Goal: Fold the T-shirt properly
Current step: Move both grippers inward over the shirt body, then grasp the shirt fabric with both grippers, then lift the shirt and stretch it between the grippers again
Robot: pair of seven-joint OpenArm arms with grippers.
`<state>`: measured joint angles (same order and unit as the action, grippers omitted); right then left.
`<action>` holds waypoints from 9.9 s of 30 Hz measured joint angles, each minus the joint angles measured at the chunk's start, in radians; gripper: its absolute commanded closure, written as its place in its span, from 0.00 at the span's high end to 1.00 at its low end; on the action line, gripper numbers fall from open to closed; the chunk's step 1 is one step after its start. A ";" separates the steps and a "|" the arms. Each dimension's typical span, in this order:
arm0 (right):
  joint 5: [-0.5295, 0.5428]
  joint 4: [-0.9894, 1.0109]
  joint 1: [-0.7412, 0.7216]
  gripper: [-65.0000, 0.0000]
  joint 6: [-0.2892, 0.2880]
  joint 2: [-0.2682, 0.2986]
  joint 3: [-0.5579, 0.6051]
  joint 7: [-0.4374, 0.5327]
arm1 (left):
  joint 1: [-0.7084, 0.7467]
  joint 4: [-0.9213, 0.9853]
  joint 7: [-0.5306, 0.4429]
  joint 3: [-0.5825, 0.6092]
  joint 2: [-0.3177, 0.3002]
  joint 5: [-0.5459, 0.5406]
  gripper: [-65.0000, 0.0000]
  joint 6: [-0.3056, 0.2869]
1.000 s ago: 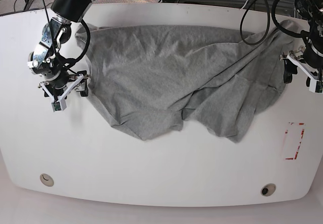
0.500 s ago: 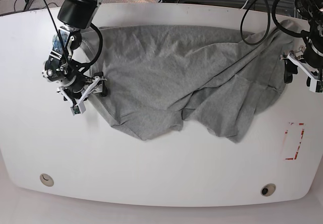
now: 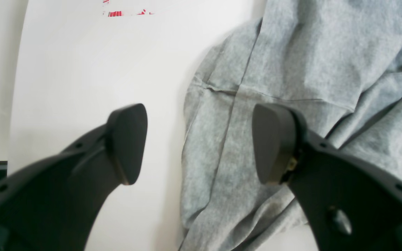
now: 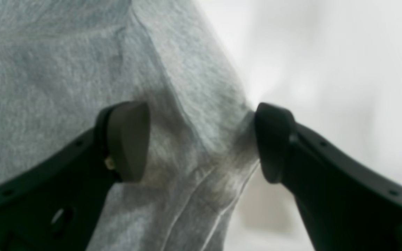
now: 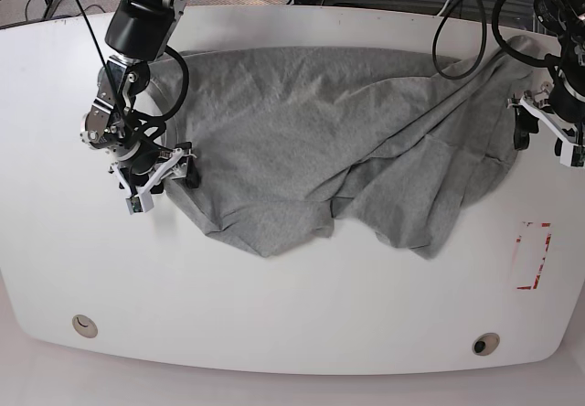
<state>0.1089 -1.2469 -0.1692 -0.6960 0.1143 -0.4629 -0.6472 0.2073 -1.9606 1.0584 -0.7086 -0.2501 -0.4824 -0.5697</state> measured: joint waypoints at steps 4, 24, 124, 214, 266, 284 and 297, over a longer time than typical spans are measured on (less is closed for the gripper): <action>0.000 0.000 0.003 0.50 0.000 0.000 0.000 0.001 | -0.003 0.000 0.000 0.000 0.000 0.000 0.68 0.000; -0.011 -0.066 0.042 0.00 0.000 -0.004 0.005 -0.032 | -0.154 0.198 0.000 0.076 0.024 0.002 0.68 0.117; -0.026 -0.218 0.142 0.00 -0.001 -0.036 0.111 -0.045 | -0.224 0.531 -0.141 0.408 0.003 0.105 0.53 0.184; -0.014 -0.399 0.195 0.00 -0.002 -0.038 0.109 -0.091 | -0.284 0.448 -0.036 0.299 0.013 0.062 0.00 0.045; 0.027 -0.609 -0.497 0.00 -0.012 0.221 0.114 -0.381 | -1.003 0.168 0.196 0.072 -0.181 -0.039 0.00 0.044; 0.027 -0.618 -0.710 0.00 -0.012 0.294 0.229 -0.394 | -1.257 0.338 0.230 0.116 -0.224 -0.033 0.00 0.045; 0.009 -0.740 -0.357 0.00 -0.011 0.245 0.103 -0.409 | -0.878 0.245 0.236 0.042 -0.180 -0.036 0.00 0.043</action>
<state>0.1177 -1.9865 -0.5259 -0.7071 0.3592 -0.3603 -1.0561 -0.6708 -1.7157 1.2942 -0.6670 -0.4297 -0.5182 -0.5270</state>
